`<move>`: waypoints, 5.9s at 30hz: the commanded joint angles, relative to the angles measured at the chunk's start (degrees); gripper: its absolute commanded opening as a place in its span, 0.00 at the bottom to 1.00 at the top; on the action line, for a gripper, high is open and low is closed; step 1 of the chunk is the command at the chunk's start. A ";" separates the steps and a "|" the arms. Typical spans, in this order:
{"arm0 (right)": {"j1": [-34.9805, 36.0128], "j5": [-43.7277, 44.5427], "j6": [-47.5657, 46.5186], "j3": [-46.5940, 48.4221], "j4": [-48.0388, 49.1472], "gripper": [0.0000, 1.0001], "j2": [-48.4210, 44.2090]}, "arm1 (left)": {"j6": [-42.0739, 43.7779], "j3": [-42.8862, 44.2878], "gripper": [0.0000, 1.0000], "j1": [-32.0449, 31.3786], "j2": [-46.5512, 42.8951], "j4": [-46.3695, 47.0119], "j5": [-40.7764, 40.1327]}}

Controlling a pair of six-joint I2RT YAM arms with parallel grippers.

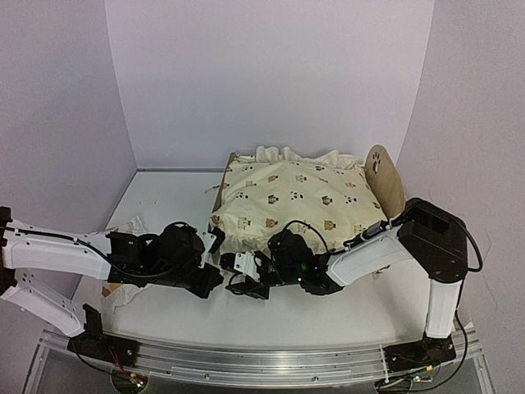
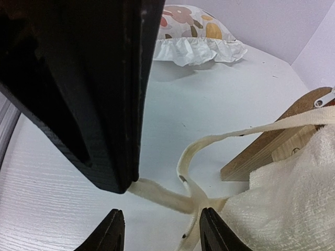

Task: Set up the pet bed

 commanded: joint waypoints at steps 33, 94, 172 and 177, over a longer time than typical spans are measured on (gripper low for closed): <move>0.32 1.38 -0.05 3.38 3.87 0.04 3.28 | -0.51 1.58 0.04 -0.05 -3.22 -0.18 -2.42; -1.92 12.92 31.67 30.23 -43.95 0.00 6.36 | 3.38 -2.99 0.00 16.19 0.40 13.30 6.44; -3.27 4.57 39.19 33.66 -37.59 0.00 9.25 | 6.12 -2.92 0.49 16.10 -8.70 6.52 16.44; -3.28 5.05 38.75 32.61 -36.70 0.00 8.75 | 6.12 -1.37 0.64 16.10 -12.87 -0.19 16.14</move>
